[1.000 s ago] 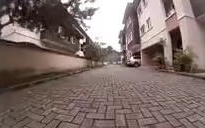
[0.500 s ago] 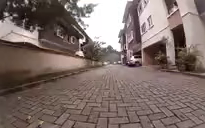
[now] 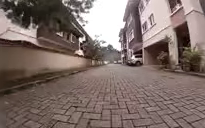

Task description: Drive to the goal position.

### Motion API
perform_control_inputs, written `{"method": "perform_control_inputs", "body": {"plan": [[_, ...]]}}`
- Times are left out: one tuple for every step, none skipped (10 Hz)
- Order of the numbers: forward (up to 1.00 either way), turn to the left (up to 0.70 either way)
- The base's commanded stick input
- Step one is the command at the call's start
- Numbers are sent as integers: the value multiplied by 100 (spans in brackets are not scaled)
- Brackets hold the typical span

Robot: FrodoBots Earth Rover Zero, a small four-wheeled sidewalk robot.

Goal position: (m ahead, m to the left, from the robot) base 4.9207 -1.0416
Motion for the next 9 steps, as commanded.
{"method": "perform_control_inputs", "body": {"plan": [[70,0],[70,0],[70,0],[70,0],[70,0],[70,0],[70,0],[70,0],[70,0]]}}
